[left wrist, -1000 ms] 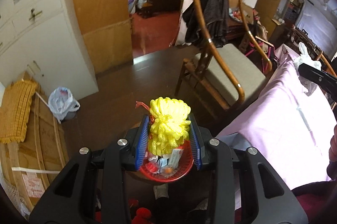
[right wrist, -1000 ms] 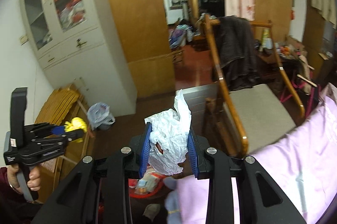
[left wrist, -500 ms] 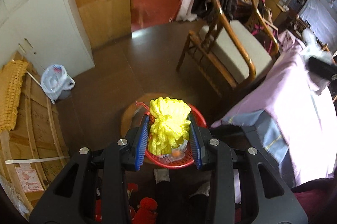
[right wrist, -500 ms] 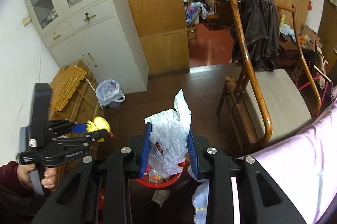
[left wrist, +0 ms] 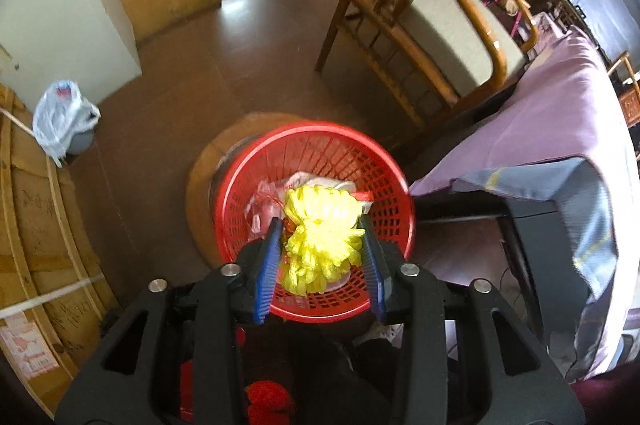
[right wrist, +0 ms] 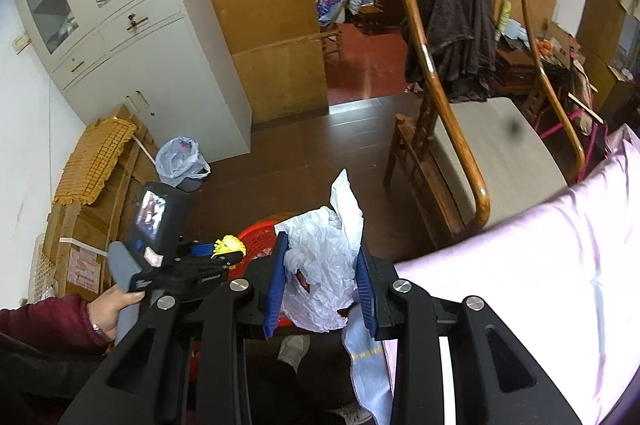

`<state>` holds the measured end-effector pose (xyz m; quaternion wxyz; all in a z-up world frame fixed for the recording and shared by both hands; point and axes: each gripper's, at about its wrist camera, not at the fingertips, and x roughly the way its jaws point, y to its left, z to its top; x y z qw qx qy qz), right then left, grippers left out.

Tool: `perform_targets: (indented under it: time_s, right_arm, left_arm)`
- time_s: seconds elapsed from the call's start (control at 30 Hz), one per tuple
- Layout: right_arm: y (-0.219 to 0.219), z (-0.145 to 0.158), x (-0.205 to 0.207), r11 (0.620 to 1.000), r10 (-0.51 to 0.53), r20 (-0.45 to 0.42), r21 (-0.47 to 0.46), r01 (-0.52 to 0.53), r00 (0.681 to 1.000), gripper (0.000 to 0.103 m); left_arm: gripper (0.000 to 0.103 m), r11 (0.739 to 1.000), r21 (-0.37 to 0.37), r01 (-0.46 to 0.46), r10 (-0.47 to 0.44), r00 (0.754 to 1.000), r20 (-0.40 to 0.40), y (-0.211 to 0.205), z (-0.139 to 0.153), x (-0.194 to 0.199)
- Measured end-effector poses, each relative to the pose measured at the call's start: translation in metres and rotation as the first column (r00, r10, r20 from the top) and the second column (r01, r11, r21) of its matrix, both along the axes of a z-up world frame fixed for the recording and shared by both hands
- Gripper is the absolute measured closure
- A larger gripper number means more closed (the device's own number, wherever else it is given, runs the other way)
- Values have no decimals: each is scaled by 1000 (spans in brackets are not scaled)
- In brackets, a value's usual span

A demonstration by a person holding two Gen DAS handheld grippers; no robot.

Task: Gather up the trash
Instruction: 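Open the left tool over the basket to drop the tassel, then lower the right tool into the basket and open it to drop the tissue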

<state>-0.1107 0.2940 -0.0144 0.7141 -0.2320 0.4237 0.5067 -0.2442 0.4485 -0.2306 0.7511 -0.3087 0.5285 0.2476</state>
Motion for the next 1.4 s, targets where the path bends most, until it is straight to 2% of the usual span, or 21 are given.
perform_targets:
  time_s: [0.03,0.1,0.2,0.4,0.5,0.73,0.97,1.23,1.4]
  right_arm:
    - [-4,0,0,1000,-8,2,-2,8,1000,71]
    - [-11,0,2,1000,-21,6,-4,21,1000,71]
    - [-20,0,5,999,-42,3,0,42,999,71]
    - [-33,3,9,998,-48,-9,33,48,999,71]
    - [-36,3,11,998,-35,-21,50,36,999,71]
    - [-22,0,5,996,51,-48,72,-48,998,71]
    - [9,-9,-10,984,166,-76,76,-160,983,71]
    - [53,-43,-35,963,270,-104,28,-268,957,71]
    - [81,-80,-44,954,291,-134,-38,-298,947,71]
  left_arm:
    - [55,1000,-9,-7,7,1000,-6,1,-4,0]
    - [35,1000,-12,-27,27,1000,-8,2,-5,-1]
    - [26,999,-4,-49,49,998,31,2,11,-7]
    - [26,993,63,-100,97,994,43,3,49,-24]
    - [26,983,122,-137,135,991,21,1,72,-37]
    - [19,947,219,-236,239,971,10,-10,120,-80]
    - [16,912,250,-326,336,942,5,-27,151,-121]
    - [12,870,329,-367,396,918,-24,-44,165,-148]
    - [11,862,307,-403,433,901,-36,-44,156,-162]
